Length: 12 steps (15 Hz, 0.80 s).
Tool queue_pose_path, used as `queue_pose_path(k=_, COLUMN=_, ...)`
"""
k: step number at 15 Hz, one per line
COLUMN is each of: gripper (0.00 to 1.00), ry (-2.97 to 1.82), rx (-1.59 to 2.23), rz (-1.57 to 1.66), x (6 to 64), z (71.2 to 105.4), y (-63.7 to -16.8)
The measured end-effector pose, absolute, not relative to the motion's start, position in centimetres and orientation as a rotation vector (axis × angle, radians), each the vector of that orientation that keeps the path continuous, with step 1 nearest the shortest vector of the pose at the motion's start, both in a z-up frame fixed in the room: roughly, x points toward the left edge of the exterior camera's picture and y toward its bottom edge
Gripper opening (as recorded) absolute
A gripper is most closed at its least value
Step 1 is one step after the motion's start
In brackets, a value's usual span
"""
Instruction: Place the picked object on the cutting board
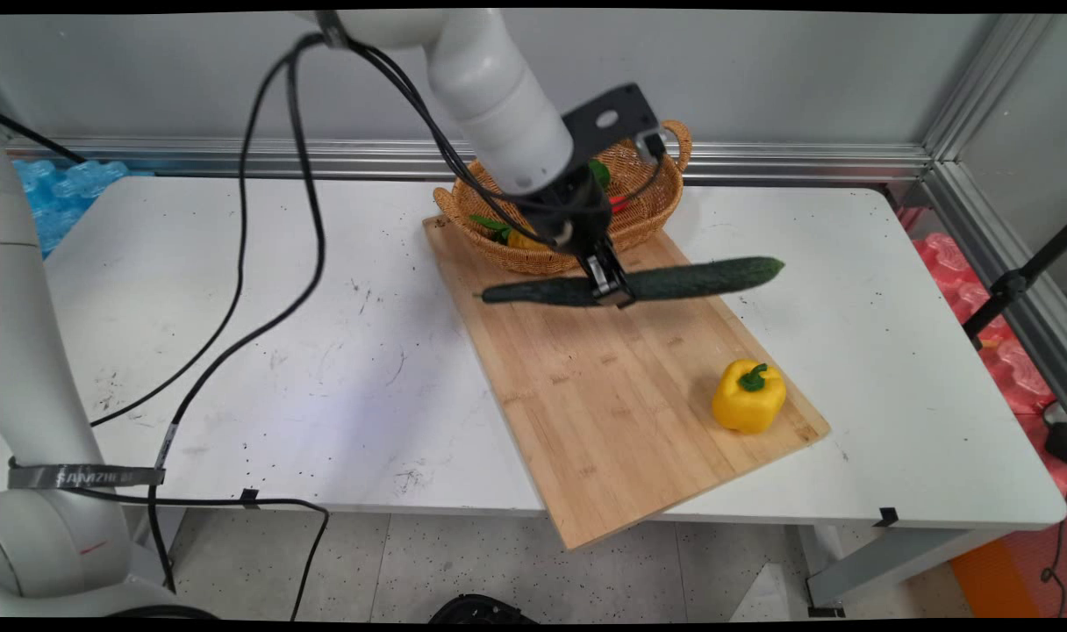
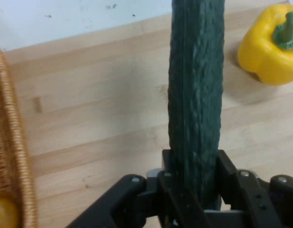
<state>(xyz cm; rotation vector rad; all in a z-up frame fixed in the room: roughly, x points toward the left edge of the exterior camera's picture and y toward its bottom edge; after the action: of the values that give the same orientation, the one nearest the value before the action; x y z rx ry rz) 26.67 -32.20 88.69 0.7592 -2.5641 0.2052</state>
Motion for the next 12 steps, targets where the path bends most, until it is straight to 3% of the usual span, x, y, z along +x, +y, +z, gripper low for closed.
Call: queue_pose_path(k=12, gripper=0.0, ry=-2.56, rx=0.863, rz=0.107, x=22.9, z=82.0, y=-32.4)
